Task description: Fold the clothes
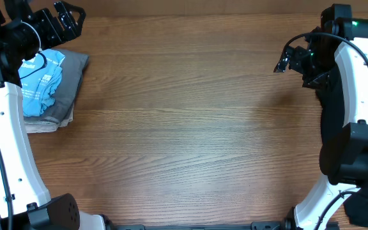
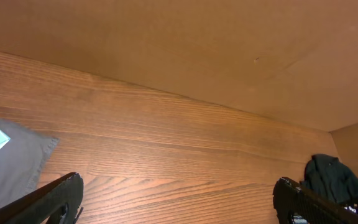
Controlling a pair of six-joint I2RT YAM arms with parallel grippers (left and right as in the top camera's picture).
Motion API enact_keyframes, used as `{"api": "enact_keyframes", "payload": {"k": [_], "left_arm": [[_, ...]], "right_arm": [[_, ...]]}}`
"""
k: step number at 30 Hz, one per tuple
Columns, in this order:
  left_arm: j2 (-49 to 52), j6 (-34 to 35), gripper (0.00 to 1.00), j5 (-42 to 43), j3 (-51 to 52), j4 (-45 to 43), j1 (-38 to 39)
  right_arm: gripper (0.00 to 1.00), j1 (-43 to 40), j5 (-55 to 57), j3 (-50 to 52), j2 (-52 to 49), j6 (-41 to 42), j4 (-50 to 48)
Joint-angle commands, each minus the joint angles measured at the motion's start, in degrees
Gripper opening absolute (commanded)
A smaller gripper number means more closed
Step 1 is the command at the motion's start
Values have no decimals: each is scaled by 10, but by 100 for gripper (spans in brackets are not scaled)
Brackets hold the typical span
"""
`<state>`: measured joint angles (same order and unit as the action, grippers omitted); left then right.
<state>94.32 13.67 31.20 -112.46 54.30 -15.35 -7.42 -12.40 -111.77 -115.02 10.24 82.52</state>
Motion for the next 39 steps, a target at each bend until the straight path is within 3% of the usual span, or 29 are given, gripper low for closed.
{"api": "enact_keyframes", "payload": {"k": [1,22,39], "left_arm": [[6,7,100,-3,1,-1,2],[6,7,100,-3,1,-1,2],[6,7,100,-3,1,-1,2]], "right_arm": [[100,0,4,-7,6,-5,-1],[100,4,4,-7,20,-5,-2],[100,30,4,-7,333,-4,-1]]}}
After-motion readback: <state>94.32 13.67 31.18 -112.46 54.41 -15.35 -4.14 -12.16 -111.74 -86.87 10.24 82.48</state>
